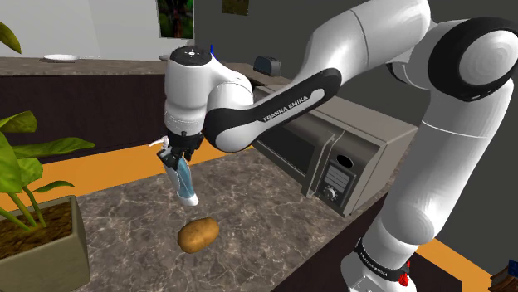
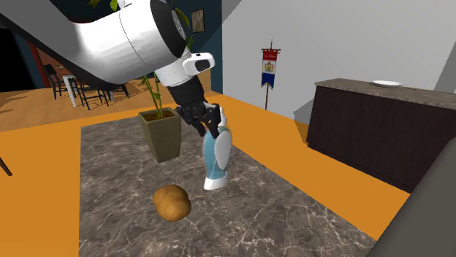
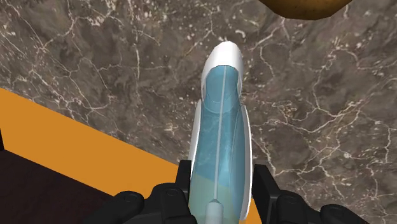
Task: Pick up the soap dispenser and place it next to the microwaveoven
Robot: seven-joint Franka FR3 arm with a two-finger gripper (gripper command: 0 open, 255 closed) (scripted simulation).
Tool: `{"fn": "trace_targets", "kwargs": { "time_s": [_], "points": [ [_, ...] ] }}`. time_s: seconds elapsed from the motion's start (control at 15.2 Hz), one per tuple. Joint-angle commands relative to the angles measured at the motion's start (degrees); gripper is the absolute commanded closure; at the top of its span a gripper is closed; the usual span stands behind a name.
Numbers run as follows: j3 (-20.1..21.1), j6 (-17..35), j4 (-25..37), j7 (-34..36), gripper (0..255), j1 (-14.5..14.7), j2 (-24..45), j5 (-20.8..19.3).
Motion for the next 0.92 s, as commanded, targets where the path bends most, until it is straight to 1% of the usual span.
{"fn": "trace_targets", "kwargs": {
  "time_s": [0.0, 0.46, 0.86],
  "points": [
    [0.2, -1.1, 0.6, -1.2, 255, -0.2, -1.0, 1.4],
    [0.6, -5.1, 3.5, -4.8, 255, -0.6, -3.5, 5.2],
    [0.7, -8.8, 6.5, -7.3, 255, -0.7, -5.1, 7.6]
  ]
}}
